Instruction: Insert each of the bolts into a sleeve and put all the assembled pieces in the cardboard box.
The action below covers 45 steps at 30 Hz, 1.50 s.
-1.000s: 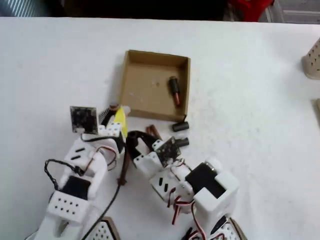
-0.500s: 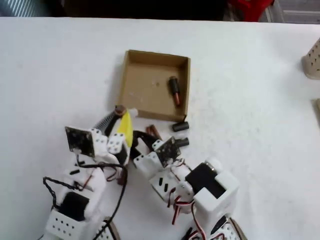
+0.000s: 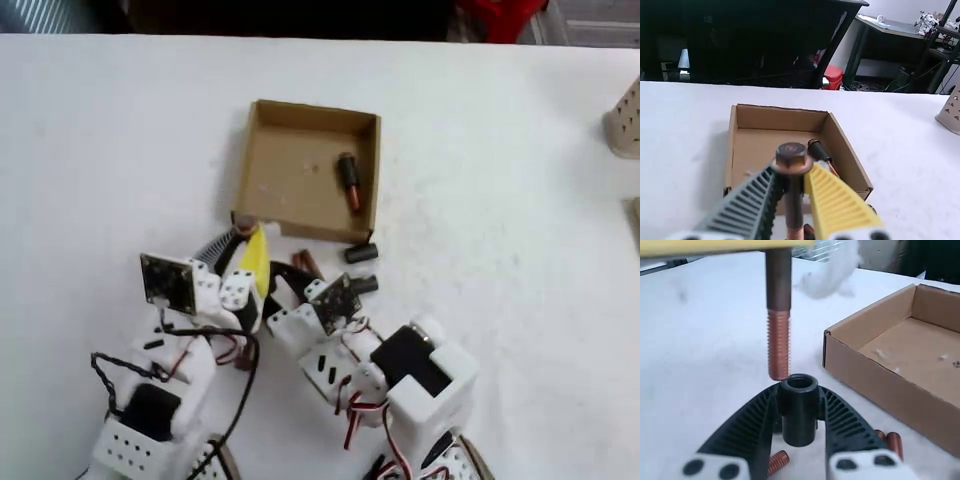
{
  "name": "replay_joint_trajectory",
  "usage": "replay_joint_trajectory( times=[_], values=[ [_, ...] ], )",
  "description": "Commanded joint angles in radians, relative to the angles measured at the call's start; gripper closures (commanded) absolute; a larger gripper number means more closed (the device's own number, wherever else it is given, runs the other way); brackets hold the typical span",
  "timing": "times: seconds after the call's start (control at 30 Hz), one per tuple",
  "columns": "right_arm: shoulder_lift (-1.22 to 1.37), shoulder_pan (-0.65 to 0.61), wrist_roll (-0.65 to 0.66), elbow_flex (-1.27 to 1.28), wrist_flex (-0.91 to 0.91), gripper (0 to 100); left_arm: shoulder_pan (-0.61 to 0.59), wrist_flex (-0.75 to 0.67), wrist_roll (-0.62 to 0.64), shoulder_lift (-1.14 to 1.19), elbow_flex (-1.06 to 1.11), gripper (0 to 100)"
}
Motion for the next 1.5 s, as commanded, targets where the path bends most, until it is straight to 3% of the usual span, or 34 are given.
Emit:
replay_joint_trajectory(
  times=[0.0,1.47],
  values=[
    [-0.002,0.008,-0.015,-0.014,-0.002,98.2,0.022,-0.003,-0.009,-0.019,-0.002,98],
    [-0.013,-0.03,-0.008,0.074,-0.085,98.2,0.035,0.038,-0.06,-0.015,-0.002,98]
  ],
)
